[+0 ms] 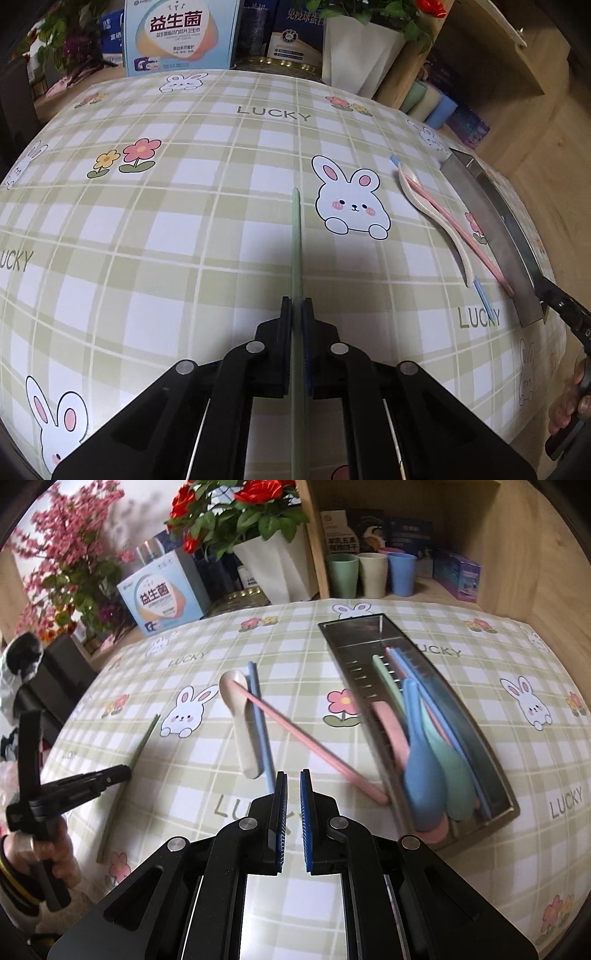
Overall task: Organize utensils
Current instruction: 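Lift the green chopstick with the left tool while the right tool moves toward the white spoon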
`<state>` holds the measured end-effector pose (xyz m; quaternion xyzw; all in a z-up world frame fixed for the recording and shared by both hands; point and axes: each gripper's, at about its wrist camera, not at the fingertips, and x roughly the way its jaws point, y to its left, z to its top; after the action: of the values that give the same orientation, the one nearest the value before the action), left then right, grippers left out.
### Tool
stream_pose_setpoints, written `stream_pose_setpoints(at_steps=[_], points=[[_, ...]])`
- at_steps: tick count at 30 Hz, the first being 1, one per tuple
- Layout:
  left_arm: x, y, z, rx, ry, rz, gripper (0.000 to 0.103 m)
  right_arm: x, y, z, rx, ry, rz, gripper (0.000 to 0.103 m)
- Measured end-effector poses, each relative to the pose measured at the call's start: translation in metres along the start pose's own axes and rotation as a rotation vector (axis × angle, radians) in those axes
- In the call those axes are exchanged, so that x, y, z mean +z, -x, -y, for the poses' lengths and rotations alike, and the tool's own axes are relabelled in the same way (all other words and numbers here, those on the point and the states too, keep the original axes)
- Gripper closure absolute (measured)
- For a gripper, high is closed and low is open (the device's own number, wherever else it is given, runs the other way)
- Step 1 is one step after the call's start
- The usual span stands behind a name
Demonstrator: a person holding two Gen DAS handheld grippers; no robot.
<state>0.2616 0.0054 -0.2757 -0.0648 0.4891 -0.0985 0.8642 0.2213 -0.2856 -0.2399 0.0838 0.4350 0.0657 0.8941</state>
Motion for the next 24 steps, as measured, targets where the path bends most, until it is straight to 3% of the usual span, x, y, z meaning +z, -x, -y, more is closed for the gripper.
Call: stream_pose_setpoints(at_steps=[4, 10, 13, 19, 20, 23, 24], points=[[-0.005, 0.001, 0.004, 0.012, -0.048, 0.036, 0.096, -0.006, -0.006, -0.008, -0.001, -0.012, -0.005, 0.095], [-0.008, 0.002, -0.002, -0.026, -0.032, 0.057, 0.096, -0.018, -0.018, -0.016, -0.011, -0.018, -0.034, 0.095], [-0.008, 0.002, -0.002, -0.027, -0.031, 0.058, 0.096, -0.018, -0.027, -0.026, -0.022, 0.036, -0.062, 0.095], [-0.009, 0.003, -0.005, -0.051, -0.014, 0.064, 0.096, 0.01, -0.038, -0.046, 0.004, 0.15, -0.015, 0.095], [-0.009, 0.003, -0.005, -0.05, -0.015, 0.065, 0.096, 0.015, -0.041, -0.049, 0.007, 0.164, -0.013, 0.09], [-0.01, 0.003, -0.003, -0.04, -0.031, 0.072, 0.096, 0.03, -0.049, -0.055, 0.009, 0.203, 0.018, 0.051], [-0.011, 0.003, -0.004, -0.043, -0.031, 0.074, 0.096, 0.034, -0.051, -0.058, 0.017, 0.213, 0.033, 0.051]])
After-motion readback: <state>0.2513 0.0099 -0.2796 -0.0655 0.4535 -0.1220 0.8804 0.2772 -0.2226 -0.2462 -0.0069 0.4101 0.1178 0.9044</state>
